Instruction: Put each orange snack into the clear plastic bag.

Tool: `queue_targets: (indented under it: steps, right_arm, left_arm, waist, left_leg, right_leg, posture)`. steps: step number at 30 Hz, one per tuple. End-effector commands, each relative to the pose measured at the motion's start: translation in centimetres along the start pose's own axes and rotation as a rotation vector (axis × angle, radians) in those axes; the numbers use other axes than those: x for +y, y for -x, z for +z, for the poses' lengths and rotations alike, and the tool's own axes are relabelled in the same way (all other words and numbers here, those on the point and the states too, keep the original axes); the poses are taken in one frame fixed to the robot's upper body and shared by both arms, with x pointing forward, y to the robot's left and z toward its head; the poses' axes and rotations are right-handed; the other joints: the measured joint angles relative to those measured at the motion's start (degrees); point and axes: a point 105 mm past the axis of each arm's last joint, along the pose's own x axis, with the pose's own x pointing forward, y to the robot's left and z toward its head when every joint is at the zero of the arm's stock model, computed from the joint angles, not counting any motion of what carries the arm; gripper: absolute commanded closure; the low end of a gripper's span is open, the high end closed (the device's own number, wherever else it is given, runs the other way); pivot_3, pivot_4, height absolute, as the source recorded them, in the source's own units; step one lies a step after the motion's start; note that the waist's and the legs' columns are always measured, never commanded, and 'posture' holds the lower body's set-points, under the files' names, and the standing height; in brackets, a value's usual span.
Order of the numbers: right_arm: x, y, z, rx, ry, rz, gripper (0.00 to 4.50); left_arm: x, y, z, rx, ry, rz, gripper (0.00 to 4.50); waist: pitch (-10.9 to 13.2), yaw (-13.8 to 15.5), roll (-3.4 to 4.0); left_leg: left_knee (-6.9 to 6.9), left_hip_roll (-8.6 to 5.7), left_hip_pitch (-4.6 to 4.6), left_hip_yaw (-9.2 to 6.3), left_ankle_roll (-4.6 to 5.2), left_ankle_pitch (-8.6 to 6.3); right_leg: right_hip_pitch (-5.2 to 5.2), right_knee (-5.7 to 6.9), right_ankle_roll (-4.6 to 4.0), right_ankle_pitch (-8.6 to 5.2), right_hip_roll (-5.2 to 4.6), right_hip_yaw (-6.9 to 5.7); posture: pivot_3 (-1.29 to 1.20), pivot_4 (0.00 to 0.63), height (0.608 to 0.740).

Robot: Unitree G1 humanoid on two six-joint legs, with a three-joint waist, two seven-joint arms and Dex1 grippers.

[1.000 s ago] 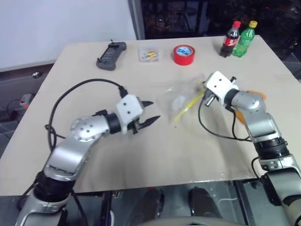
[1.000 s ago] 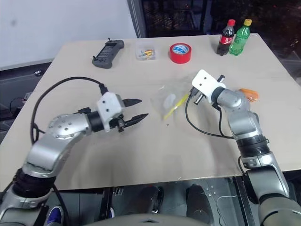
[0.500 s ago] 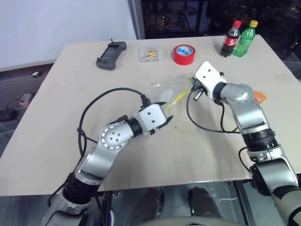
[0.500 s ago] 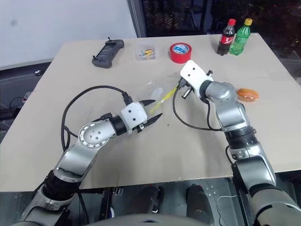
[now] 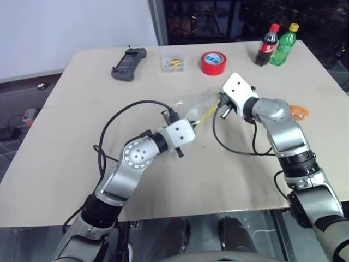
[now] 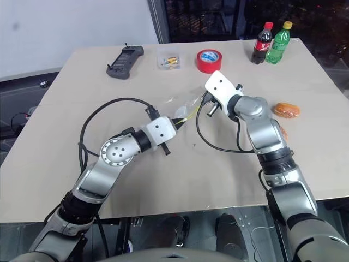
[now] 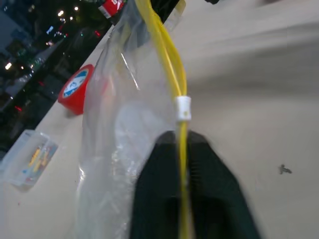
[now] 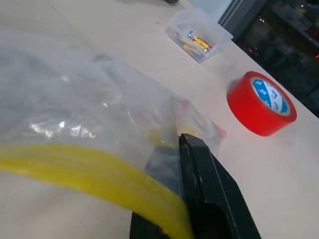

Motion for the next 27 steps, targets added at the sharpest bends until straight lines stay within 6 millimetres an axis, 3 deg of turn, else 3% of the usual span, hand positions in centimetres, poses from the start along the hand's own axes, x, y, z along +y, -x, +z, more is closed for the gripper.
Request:
queue_targets:
  steps: [1,3,5,7,11,16,22,27]
  right_arm:
    - [-0.2,1.0,0.7,-0.025,0.046,0.000,4.50]
    - [0.2,1.6,0.0,-0.009,0.065,0.029,4.24]
    - [0.3,2.3,-0.8,0.010,0.073,0.037,3.61]
    - [-0.6,3.7,-1.4,0.027,0.109,-0.022,2.64]
    - [-0.6,6.2,-1.5,0.025,0.015,-0.044,2.64]
    - [1.6,7.0,-0.7,-0.031,-0.251,0.013,4.43]
    - [4.9,5.2,2.6,-0.145,-0.485,0.095,4.43]
    - [5.7,3.2,4.1,-0.179,-0.553,0.093,4.43]
  left_arm:
    - [1.8,0.5,0.5,-0.022,-0.047,0.051,4.45]
    - [2.7,0.7,0.5,-0.023,-0.054,0.069,4.49]
    - [3.6,0.9,0.5,-0.024,-0.048,0.087,4.50]
    - [4.7,1.1,0.2,-0.014,-0.044,0.105,4.50]
    - [5.4,1.1,-0.4,0.003,-0.048,0.112,4.50]
    - [5.2,1.0,-0.5,-0.001,-0.047,0.102,4.50]
    - [5.0,1.0,-0.7,-0.001,-0.046,0.086,4.50]
    - [4.7,0.9,-0.5,-0.008,-0.043,0.077,4.50]
  waist:
    - [0.00,-0.01,0.00]
    - [0.00,0.00,0.00]
    - [0.00,0.08,0.00]
    - [0.00,0.18,0.00]
    - [0.00,-0.01,0.00]
    - [0.00,-0.07,0.00]
    - [0.00,-0.03,0.00]
    - [0.00,-0.05,0.00]
  left_leg:
    - [0.00,0.00,0.00,0.00,0.00,0.00]
    - [0.01,-0.01,-0.02,0.00,0.00,0.00]
    - [0.01,-0.01,-0.03,-0.02,0.00,0.00]
    - [0.02,-0.01,-0.04,-0.04,0.00,0.00]
    - [0.02,-0.02,-0.06,-0.04,0.00,0.00]
    - [0.03,0.02,-0.05,-0.05,0.00,0.00]
    - [0.04,0.02,-0.04,-0.07,0.00,0.00]
    - [0.04,-0.01,-0.05,-0.07,0.00,0.00]
  right_leg:
    - [0.00,0.00,0.00,0.00,-0.01,0.00]
    - [-0.01,0.00,0.00,0.00,-0.01,0.00]
    - [-0.01,-0.01,0.00,0.00,-0.01,-0.02]
    - [0.00,-0.01,0.00,0.00,-0.01,-0.05]
    - [-0.01,-0.01,0.01,0.00,-0.03,-0.05]
    - [-0.01,0.02,0.01,0.00,0.00,-0.04]
    - [-0.01,0.06,0.01,0.00,-0.01,-0.05]
    - [-0.01,0.06,0.01,0.00,-0.02,-0.07]
  posture:
    - [0.00,0.150,0.740]
    - [0.00,0.150,0.740]
    - [0.00,0.150,0.740]
    - [0.00,0.150,0.740]
    - [0.00,0.150,0.740]
    - [0.00,0.150,0.740]
    - [0.00,0.150,0.740]
    - [0.00,0.150,0.740]
